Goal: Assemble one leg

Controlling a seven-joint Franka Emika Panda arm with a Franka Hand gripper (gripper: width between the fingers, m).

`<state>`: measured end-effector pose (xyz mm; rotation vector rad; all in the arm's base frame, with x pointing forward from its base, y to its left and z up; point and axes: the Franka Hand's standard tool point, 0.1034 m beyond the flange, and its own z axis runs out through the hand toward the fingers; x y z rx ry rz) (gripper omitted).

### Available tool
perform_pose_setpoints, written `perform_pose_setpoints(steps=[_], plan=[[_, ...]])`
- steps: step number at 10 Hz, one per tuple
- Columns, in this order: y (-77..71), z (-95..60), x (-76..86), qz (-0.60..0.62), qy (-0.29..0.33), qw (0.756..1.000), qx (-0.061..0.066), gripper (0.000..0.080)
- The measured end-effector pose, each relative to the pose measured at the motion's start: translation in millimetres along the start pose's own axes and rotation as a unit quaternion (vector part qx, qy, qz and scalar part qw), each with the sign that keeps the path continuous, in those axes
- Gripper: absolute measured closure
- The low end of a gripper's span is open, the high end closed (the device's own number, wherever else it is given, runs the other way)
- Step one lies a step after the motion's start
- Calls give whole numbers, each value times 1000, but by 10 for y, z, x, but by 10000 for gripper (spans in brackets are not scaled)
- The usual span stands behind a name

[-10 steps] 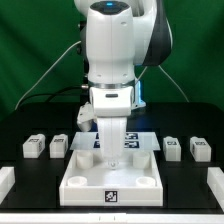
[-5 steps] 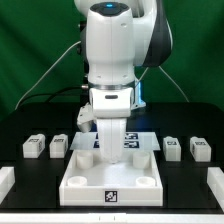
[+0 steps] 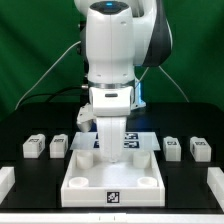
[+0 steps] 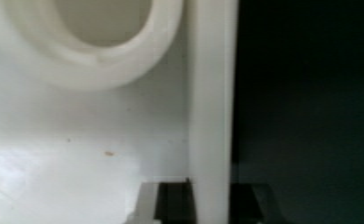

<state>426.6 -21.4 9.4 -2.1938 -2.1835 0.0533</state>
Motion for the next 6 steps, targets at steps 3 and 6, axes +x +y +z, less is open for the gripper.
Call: perform_pose_setpoints(steps=[3,6], plan=[[109,2,82,-4,3,1000,-6,736],[482,-5,592,-15,22,999,-27,736]])
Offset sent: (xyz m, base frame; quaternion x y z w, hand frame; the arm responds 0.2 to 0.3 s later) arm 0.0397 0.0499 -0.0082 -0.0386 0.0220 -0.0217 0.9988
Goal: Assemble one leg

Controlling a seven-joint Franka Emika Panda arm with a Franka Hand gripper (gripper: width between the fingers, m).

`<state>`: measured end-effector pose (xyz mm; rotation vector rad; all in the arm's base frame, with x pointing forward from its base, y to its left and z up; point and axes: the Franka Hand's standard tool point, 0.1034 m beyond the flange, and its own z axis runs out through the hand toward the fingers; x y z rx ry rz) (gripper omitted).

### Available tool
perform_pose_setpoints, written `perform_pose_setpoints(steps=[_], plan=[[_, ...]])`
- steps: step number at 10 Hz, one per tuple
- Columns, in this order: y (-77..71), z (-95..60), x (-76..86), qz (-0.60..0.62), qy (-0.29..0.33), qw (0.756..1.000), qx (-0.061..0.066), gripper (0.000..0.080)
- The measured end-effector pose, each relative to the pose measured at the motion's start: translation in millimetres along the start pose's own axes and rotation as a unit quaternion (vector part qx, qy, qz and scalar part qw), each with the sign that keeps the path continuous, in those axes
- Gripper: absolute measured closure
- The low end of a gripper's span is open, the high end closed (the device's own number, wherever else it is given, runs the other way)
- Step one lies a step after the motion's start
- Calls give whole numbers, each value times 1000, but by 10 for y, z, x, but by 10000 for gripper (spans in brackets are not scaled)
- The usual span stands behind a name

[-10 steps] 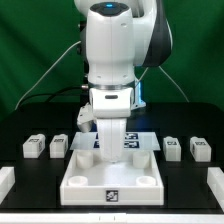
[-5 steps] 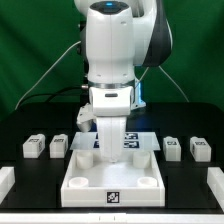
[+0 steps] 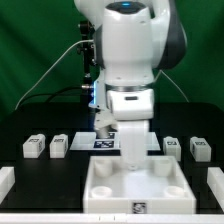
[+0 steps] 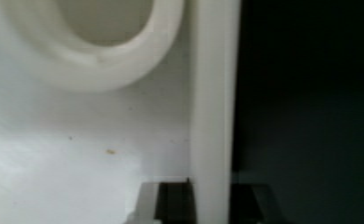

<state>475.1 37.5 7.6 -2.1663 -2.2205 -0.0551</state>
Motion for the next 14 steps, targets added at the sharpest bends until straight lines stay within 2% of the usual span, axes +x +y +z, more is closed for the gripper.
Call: perform_pose_setpoints(steps=[2,3,6,8,10,11,12,13,14], plan=[[212,14,267,5,12,1000,-11,739],[224,43,329,1,13,1000,-5,740],[225,42,327,4,10,1000,14,740],[224,44,319,4,10,1000,14,740],[224,44,315,5,10,1000,14,445],[224,43,312,5,10,1000,14,445],[227,42,310,5,10,1000,14,264],[229,40,308,5,10,1000,14,185],[230,40,307,6,10,1000,14,185]])
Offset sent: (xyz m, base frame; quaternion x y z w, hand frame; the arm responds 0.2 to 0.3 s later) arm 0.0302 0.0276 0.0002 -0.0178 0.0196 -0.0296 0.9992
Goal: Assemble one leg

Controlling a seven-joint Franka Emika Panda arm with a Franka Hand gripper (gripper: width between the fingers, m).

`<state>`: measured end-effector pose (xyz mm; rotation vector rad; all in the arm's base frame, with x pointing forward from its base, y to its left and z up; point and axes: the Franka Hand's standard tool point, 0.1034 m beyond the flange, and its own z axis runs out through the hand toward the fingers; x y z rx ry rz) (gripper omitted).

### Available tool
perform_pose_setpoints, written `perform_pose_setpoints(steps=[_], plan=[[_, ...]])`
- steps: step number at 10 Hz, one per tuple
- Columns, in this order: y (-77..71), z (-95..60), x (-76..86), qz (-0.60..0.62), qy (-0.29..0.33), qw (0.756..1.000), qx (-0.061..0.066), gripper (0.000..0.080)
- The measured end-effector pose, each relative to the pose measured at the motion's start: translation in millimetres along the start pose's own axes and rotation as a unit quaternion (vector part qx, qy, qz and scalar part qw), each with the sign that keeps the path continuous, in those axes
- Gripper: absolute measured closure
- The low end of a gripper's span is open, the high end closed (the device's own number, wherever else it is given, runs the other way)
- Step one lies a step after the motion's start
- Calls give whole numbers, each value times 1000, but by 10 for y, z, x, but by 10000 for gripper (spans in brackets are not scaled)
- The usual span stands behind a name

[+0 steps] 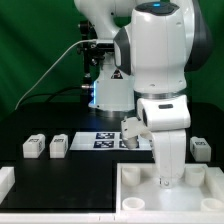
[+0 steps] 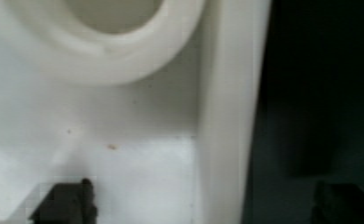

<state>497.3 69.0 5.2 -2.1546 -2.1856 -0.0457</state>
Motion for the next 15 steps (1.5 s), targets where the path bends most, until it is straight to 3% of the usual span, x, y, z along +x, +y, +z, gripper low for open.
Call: perform_pose_setpoints(steps=[6,7,9,10,12,13,15], plan=[[3,-8,-7,5,0,1000,0,151],[6,-122,-22,55,-4,998,2,151],[-100,-430,161,124,-8,992,-5,151],[-205,-476,287,221,-5,975,1,151],[-431,-457,688,394,4,919,10,151],[-470,-438,797,427,8,904,7,151],[-465,-439,795,515,13,857,13,151]])
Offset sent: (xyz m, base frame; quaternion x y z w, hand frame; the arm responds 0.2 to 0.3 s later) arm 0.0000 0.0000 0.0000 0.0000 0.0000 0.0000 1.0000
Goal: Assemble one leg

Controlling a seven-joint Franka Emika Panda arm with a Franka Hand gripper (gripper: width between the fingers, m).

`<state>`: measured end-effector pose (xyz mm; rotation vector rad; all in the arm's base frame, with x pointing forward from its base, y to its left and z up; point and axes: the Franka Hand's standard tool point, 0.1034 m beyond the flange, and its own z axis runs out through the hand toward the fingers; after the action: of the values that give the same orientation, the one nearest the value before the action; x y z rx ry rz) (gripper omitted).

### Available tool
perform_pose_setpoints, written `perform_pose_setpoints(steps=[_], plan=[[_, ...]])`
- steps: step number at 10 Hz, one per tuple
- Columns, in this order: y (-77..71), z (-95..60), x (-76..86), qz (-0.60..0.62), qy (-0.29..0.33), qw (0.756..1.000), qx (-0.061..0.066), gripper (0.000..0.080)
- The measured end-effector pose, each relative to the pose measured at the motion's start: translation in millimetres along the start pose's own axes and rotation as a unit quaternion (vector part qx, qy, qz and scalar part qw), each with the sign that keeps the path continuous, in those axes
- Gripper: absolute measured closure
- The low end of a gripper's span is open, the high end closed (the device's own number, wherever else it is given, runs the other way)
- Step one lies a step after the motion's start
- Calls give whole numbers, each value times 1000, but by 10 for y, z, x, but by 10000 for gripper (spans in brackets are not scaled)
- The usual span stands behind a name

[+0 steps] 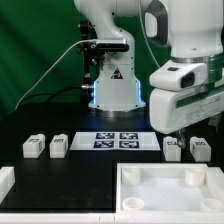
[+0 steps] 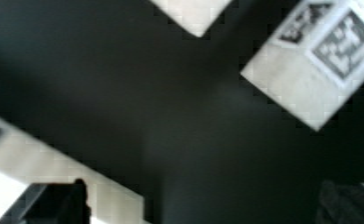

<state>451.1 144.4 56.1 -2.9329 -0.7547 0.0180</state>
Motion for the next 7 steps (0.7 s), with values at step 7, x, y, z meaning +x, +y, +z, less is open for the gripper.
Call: perform_pose_setpoints(steps=[7], plan=[[-391,142,-147,260,-51,964,17,151]])
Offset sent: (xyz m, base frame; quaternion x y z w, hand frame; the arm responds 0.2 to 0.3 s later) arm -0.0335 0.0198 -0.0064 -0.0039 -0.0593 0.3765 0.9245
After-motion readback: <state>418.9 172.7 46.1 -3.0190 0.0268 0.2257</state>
